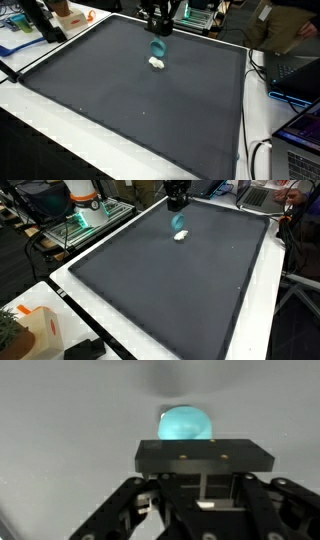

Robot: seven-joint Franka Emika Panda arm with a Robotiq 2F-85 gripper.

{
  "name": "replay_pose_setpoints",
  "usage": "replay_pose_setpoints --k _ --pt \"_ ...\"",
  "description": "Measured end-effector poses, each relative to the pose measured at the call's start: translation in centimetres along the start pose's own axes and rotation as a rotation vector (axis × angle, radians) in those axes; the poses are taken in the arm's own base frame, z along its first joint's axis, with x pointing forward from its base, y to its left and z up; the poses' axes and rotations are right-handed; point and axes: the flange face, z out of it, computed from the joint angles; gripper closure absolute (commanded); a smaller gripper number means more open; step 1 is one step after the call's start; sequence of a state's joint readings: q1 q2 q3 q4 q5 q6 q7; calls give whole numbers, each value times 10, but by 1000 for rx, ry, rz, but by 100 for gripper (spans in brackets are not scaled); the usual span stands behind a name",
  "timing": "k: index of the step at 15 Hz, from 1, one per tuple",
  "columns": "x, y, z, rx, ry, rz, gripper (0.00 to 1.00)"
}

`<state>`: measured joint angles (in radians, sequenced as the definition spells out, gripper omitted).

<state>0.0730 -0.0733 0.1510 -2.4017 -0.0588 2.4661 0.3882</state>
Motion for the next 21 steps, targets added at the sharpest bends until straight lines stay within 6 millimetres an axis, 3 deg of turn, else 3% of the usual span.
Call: replay_pose_setpoints --k 3,12,17,21 --pt "10 -4 14 -13 1 22 78" --pt "32 -18 27 -86 -102 49 78" --pt "36 -17 56 -101 -161 60 78" --pt "39 -7 48 -79 -196 99 78"
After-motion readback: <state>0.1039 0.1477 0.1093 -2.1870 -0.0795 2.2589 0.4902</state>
